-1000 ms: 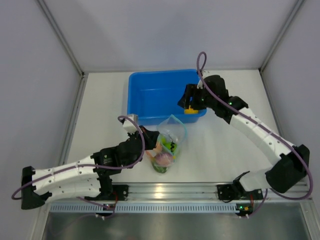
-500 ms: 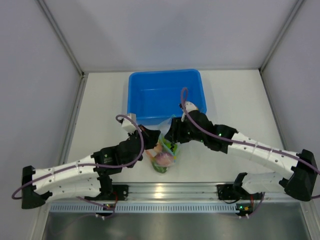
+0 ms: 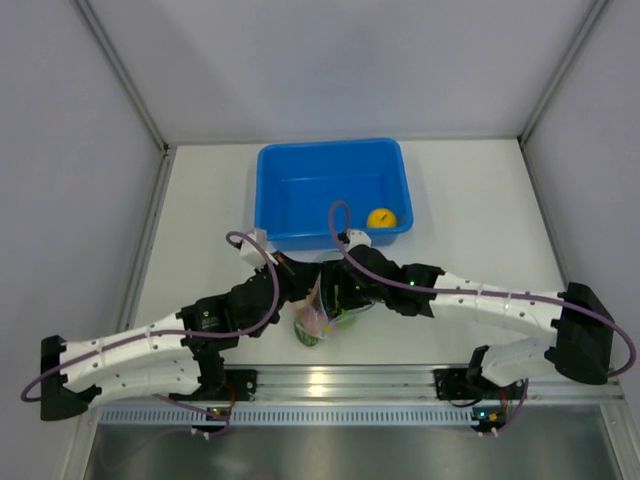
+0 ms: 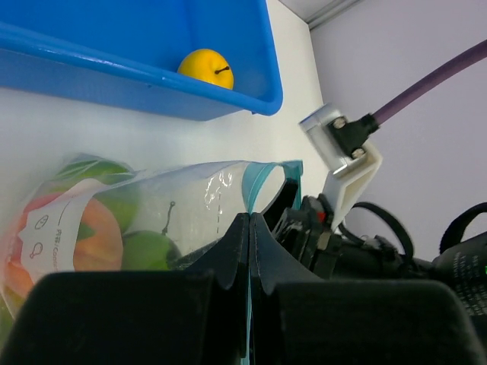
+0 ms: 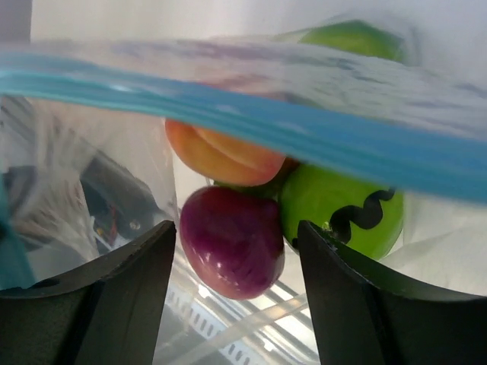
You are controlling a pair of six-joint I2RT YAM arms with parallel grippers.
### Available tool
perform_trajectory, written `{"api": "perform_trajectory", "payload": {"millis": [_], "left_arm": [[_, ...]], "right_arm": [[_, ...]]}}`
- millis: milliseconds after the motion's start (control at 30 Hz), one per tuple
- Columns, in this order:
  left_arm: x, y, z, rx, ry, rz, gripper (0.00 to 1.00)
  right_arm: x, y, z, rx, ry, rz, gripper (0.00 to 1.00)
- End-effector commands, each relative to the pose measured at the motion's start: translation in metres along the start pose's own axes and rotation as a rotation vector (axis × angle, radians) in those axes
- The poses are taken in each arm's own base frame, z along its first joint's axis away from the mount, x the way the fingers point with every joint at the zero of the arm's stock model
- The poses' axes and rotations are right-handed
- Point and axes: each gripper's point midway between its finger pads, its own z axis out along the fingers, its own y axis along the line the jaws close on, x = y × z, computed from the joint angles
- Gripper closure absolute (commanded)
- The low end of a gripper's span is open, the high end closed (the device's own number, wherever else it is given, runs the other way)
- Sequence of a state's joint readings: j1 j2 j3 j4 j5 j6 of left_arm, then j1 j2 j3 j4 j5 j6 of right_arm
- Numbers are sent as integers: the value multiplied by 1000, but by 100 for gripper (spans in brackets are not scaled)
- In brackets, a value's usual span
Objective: Open the zip-top bag and remove the fake food
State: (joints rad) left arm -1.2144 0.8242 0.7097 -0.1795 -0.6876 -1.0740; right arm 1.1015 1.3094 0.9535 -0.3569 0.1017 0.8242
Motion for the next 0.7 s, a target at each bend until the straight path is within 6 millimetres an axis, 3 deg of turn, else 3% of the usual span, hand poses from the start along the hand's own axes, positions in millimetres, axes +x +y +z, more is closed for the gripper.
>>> {"api": "perform_trajectory", "payload": {"millis": [0, 167, 467, 667], "left_arm": [[-9, -8, -4, 40, -33, -84, 100], [-10, 9, -5, 9, -67, -112, 100], [-3, 28, -1, -31, -74, -84, 100], [-1, 36, -2, -41, -78, -82, 100]], "right_arm": [[19, 15, 10, -54, 20, 10, 33], [42, 24, 20, -80, 64, 8, 28], [62, 46, 28, -152, 119, -35, 2], [70, 28, 44, -41, 100, -61, 6]]}}
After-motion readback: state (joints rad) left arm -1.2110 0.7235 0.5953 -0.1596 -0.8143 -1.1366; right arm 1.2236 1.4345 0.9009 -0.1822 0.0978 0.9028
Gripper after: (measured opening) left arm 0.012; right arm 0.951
